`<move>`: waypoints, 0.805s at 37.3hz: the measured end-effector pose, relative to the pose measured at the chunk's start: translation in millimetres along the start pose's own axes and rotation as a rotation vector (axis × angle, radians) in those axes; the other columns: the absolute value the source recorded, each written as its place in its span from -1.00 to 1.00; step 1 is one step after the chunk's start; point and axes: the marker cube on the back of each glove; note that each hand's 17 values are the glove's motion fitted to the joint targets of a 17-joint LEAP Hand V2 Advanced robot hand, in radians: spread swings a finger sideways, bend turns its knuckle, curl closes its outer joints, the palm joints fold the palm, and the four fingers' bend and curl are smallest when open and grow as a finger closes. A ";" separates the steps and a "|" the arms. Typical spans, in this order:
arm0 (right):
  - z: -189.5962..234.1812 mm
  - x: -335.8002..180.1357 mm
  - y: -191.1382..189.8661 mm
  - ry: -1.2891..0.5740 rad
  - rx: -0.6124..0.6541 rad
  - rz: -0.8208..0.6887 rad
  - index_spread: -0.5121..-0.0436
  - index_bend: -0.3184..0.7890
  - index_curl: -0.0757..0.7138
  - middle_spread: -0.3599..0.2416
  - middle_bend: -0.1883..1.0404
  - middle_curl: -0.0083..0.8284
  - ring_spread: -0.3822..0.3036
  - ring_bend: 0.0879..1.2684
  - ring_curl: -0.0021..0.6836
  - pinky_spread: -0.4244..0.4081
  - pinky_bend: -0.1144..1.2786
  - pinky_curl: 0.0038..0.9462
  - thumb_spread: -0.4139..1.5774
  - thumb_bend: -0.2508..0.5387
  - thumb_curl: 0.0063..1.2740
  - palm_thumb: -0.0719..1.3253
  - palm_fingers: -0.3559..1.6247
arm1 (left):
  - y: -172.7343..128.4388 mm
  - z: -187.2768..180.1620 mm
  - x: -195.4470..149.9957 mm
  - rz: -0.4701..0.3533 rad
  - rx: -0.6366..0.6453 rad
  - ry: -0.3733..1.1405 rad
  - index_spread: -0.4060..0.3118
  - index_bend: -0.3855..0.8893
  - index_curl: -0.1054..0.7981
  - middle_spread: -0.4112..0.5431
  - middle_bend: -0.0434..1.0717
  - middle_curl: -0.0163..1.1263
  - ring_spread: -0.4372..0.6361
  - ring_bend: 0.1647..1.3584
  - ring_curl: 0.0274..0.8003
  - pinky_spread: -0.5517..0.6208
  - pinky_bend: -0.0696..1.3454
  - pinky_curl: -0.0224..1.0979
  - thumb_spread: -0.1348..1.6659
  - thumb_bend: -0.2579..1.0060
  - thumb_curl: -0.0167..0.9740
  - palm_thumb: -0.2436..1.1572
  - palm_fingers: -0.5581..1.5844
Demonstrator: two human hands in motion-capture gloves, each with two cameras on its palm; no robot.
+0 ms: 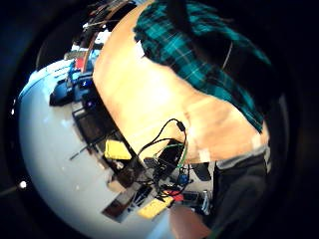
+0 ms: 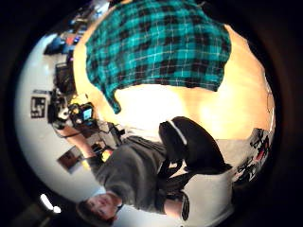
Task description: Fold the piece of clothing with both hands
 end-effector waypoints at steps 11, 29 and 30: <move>79.4 -14.0 -43.0 0.018 -0.080 0.023 -0.40 -0.23 -0.30 -0.06 -0.37 -0.25 -0.07 -0.23 -0.06 0.33 0.06 -0.24 0.49 -0.20 -0.59 0.01 -0.06 | 51.5 75.4 42.0 -0.091 -0.308 0.039 -0.13 -0.20 -0.19 0.07 -0.64 -0.57 0.19 -0.23 -0.41 0.27 0.13 -0.30 0.17 -0.63 -0.46 -0.44 -0.15; 108.5 -26.8 -58.2 0.063 0.177 0.009 -0.12 -0.12 -0.15 -0.25 -0.29 -0.07 -0.46 -0.19 0.05 -0.39 0.01 -0.27 0.27 -0.09 -0.36 0.54 0.56 | 25.6 85.4 46.1 -0.059 0.086 -0.133 -0.32 -0.10 -0.15 -0.41 -0.42 -0.41 -0.36 -0.32 -0.38 -0.50 0.11 -0.35 0.32 -0.36 -0.27 0.14 0.44; 106.5 -28.5 -51.0 0.050 0.141 -0.007 -0.09 -0.09 -0.11 -0.27 -0.29 -0.05 -0.48 -0.15 0.10 -0.45 -0.02 -0.26 0.25 -0.09 -0.34 0.55 0.62 | 19.3 88.9 44.6 -0.030 0.057 -0.121 -0.39 -0.04 -0.11 -0.47 -0.39 -0.39 -0.45 -0.34 -0.37 -0.56 0.09 -0.35 0.31 -0.33 -0.24 0.21 0.54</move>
